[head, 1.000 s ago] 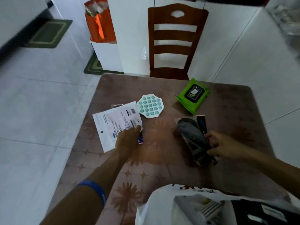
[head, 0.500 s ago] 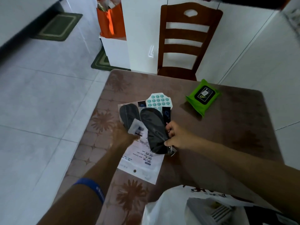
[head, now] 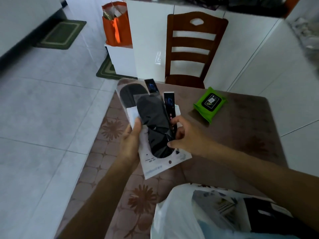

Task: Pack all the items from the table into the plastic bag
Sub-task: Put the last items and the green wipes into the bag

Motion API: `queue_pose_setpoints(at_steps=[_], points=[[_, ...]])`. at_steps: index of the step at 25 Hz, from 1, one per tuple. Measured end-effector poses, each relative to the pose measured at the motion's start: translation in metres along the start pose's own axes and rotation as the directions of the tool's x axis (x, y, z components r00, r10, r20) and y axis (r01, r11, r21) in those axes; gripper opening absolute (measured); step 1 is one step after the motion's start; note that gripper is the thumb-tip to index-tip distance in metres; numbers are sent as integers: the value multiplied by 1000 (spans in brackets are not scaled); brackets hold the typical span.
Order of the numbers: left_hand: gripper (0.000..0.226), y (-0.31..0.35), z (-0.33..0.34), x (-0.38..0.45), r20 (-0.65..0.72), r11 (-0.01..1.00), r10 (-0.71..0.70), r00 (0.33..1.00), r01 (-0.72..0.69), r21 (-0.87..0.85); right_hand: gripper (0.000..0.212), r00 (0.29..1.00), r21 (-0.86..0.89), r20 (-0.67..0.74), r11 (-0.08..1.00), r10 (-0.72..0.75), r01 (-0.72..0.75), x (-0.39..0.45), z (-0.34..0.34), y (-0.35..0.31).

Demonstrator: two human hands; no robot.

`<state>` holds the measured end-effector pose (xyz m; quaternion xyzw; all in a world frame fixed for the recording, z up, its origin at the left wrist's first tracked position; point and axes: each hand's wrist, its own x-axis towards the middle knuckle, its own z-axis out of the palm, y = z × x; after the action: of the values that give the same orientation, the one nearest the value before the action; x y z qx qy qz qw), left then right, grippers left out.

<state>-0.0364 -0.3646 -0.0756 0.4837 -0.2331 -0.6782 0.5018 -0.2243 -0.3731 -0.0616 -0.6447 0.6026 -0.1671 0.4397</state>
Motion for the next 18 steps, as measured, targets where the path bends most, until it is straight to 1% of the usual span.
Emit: queue_pose_setpoints(at_steps=[1,2,3,4,5,6,7,8,9,10,11,12,13,14,16,17,18], points=[[35,11,13,-16,100,1000,-16,995,18,-14,57,1000,-24,-12,999,-23,23,-10,-7,-15],[36,20,25,-31,148,999,-4,989,-2,36,56,999,-42,-1,999,-35,35,-22,-14,-28],[33,28,36,-44,132,991,36,991,-52,122,54,999,-52,7,998,-46,46,-36,-23,-40],[33,36,45,-55,88,968,110,990,-127,216,53,998,-58,-24,996,-65,63,-51,-33,-50],[35,46,52,-67,73,943,172,982,-186,275,54,990,-34,-113,996,-88,84,-68,-46,-58],[34,55,61,-81,122,933,214,969,-240,266,59,963,15,-250,994,-100,107,-85,-60,-65],[31,67,71,-96,198,925,252,947,-296,238,68,922,91,-378,988,-84,127,-100,-76,-71],[27,77,82,-112,297,911,269,916,-342,230,77,896,192,-443,972,-35,133,-115,-91,-77],[23,84,96,-133,378,892,269,886,-377,249,79,898,312,-440,939,9,144,-134,-105,-82],[18,89,109,-152,423,860,266,866,-411,302,70,920,438,-391,883,18,168,-151,-116,-84],[13,90,119,-168,463,805,269,844,-461,373,55,947,557,-322,812,13,178,-168,-123,-81],[10,86,124,-179,493,765,271,827,-496,410,44,965,623,-263,765,11,161,-183,-126,-79],[8,80,127,-189,497,764,249,831,-484,427,37,976,643,-219,754,12,136,-198,-124,-76],[10,72,126,-195,478,775,222,850,-452,442,33,982,631,-189,768,11,113,-212,-119,-71],[22,57,123,-202,420,792,198,885,-398,464,25,987,602,-162,794,19,84,-232,-105,-59],[26,53,120,-209,396,799,201,896,-384,463,22,983,594,-181,799,19,94,-240,-99,-55],[27,50,117,-214,391,798,220,894,-396,455,18,971,582,-238,804,22,125,-244,-95,-53]])
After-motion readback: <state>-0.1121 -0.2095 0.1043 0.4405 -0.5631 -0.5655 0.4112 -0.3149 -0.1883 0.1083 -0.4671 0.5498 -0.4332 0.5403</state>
